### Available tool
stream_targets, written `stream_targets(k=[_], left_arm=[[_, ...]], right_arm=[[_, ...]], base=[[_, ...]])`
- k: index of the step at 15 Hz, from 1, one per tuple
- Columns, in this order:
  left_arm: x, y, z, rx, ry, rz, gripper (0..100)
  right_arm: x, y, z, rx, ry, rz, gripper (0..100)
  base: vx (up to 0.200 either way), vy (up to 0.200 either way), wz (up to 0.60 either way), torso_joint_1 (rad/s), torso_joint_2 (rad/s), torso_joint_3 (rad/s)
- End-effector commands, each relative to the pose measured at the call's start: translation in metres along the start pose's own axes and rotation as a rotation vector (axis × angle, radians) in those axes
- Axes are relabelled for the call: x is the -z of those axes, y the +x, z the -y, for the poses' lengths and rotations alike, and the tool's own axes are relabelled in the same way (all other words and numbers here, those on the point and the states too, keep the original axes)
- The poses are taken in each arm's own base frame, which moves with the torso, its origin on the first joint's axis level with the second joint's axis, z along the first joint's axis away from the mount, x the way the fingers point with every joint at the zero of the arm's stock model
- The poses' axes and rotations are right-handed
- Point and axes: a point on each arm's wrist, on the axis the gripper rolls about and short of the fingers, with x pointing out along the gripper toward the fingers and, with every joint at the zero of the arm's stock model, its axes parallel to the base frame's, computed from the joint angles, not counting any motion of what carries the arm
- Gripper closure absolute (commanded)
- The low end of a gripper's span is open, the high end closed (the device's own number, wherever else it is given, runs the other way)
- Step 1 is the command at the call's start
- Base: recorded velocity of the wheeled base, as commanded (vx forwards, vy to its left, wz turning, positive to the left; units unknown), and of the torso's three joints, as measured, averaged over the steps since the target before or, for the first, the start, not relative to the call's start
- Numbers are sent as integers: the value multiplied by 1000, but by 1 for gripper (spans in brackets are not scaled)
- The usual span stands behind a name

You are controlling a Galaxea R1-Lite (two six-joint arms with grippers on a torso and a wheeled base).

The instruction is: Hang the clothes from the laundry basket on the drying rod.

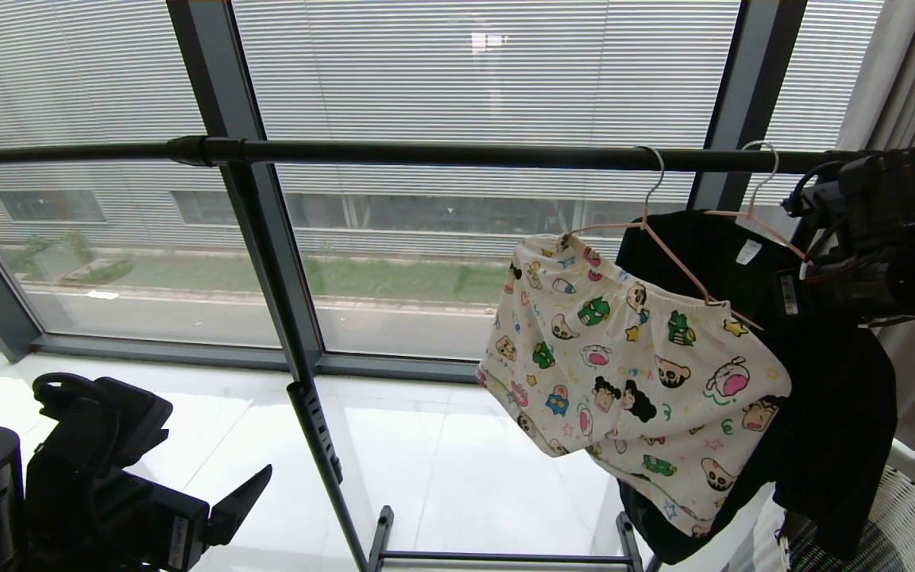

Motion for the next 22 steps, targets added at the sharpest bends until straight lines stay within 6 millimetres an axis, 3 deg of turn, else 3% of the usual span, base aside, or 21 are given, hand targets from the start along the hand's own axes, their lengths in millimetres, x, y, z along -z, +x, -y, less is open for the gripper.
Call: stream_targets(k=[1,2,6,9,13,14,15,18,20,21,22], left_arm=[[0,0,0,0,0,-1,0],[0,0,0,0,0,-1,0],[2,-5,-1,-3,-3,12,0],[6,-10,-3,-26,-11,16,0],[13,-27,-15,-121,-62,65,0],[15,-31,-18,-148,-73,77,0],[16,-45,-27,-256,-115,129,0],[34,-81,-33,-473,-182,248,0],[56,-95,-29,-588,-211,278,0],[59,-97,-28,-607,-216,280,0],[70,-107,-25,-687,-248,320,0]], right_arm=[[1,-2,0,-2,-1,-2,100],[1,-3,1,-2,6,3,0],[-7,-28,11,-4,31,64,0],[-12,-67,29,-2,70,144,0],[13,-137,66,27,109,200,0],[18,-147,71,33,114,207,0],[36,-171,85,62,137,227,0],[99,-210,107,185,194,237,0],[145,-229,108,245,211,206,0],[151,-232,108,247,213,208,0],[189,-241,104,224,220,253,0]], base=[[0,0,0,0,0,0],[0,0,0,0,0,0],[0,0,0,0,0,0],[0,0,0,0,0,0],[0,0,0,0,0,0],[0,0,0,0,0,0],[0,0,0,0,0,0],[0,0,0,0,0,0],[0,0,0,0,0,0],[0,0,0,0,0,0],[0,0,0,0,0,0]])
